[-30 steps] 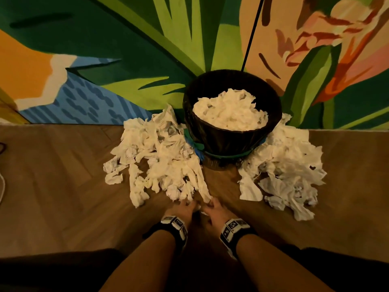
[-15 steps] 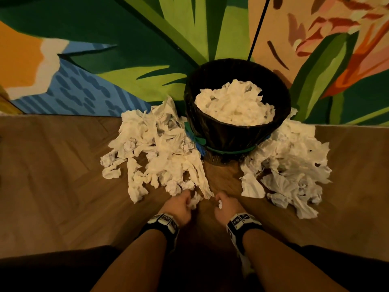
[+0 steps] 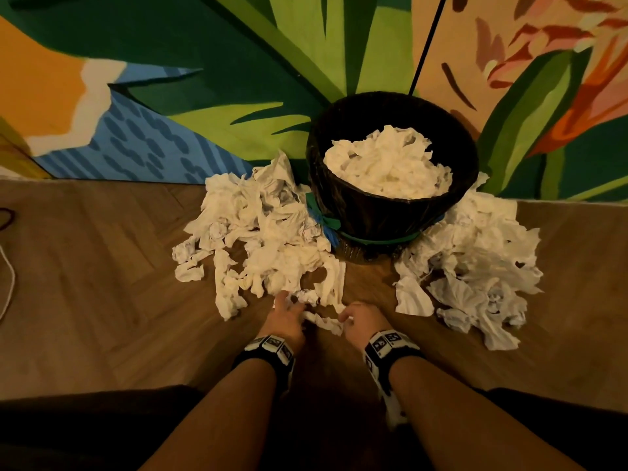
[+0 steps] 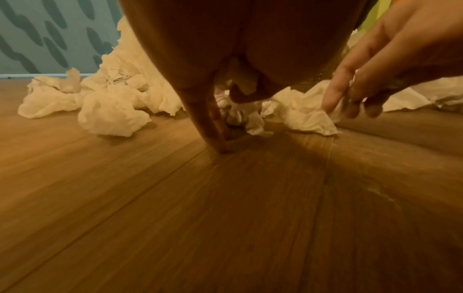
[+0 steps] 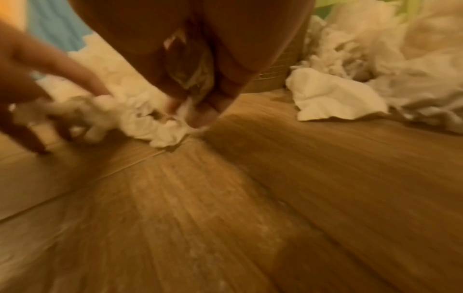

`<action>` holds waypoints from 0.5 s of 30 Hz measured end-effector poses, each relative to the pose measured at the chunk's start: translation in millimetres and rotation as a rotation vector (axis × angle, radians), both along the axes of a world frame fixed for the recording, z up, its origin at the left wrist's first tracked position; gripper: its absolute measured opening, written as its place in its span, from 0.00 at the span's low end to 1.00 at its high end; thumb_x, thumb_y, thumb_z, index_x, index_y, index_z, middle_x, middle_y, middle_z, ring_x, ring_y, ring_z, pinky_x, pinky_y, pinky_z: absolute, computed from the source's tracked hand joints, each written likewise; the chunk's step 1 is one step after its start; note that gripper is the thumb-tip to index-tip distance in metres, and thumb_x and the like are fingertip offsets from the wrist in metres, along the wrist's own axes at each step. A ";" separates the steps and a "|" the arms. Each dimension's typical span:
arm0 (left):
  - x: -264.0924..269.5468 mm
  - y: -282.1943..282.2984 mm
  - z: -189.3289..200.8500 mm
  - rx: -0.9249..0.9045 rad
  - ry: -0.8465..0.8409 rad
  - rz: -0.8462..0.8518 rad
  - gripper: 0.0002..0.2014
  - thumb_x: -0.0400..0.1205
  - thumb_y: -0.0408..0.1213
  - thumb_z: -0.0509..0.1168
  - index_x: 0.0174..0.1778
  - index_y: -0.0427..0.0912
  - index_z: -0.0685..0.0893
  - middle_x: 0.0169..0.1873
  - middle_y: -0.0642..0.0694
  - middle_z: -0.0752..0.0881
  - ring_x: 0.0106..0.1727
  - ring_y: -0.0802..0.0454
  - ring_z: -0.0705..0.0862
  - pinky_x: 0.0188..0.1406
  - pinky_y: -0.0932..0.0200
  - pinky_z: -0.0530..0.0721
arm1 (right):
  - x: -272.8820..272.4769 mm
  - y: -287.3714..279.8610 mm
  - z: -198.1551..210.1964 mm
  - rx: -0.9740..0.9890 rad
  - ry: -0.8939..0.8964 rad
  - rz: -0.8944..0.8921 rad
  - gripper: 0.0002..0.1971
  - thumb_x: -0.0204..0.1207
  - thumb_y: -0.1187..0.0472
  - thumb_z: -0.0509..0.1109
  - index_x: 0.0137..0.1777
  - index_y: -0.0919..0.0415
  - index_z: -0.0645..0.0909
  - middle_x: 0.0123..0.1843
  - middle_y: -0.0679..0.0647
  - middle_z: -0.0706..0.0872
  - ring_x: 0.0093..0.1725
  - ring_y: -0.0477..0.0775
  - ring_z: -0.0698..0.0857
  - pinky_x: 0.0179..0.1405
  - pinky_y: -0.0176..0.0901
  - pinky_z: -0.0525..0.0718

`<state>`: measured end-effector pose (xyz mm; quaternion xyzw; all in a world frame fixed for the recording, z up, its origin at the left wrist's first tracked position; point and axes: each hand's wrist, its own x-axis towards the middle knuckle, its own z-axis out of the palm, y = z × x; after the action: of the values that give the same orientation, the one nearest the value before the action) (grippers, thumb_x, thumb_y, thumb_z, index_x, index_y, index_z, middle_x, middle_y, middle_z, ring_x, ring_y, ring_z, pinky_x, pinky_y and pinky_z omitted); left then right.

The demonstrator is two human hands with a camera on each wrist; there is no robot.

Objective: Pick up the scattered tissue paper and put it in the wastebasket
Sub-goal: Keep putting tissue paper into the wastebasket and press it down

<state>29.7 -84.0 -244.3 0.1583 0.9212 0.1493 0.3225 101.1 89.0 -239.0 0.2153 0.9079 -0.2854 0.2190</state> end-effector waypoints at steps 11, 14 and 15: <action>4.7 -1.5 7.9 -0.030 -0.082 0.123 0.25 0.88 0.55 0.53 0.72 0.41 0.78 0.80 0.44 0.56 0.74 0.41 0.74 0.79 0.45 0.69 | 19.8 29.7 11.1 -0.081 0.136 -0.360 0.15 0.79 0.47 0.70 0.50 0.59 0.86 0.35 0.46 0.82 0.42 0.52 0.83 0.36 0.37 0.73; 3.2 -2.6 11.7 -0.022 -0.037 0.114 0.23 0.88 0.55 0.55 0.64 0.42 0.83 0.78 0.43 0.63 0.71 0.44 0.77 0.77 0.46 0.72 | 19.3 36.5 17.2 -0.060 0.113 -0.410 0.15 0.78 0.55 0.68 0.59 0.62 0.87 0.49 0.58 0.88 0.53 0.59 0.87 0.45 0.39 0.78; 1.4 -2.5 13.0 -0.006 -0.002 0.132 0.22 0.88 0.54 0.54 0.60 0.41 0.84 0.75 0.42 0.70 0.69 0.44 0.78 0.74 0.46 0.74 | 19.1 38.8 19.9 -0.048 0.083 -0.418 0.18 0.78 0.57 0.67 0.65 0.60 0.85 0.58 0.60 0.88 0.59 0.61 0.85 0.53 0.41 0.81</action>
<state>31.1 -86.5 -231.3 0.0960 0.9299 0.1676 0.3131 120.2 127.8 -219.2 0.3818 0.8445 -0.3548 0.1227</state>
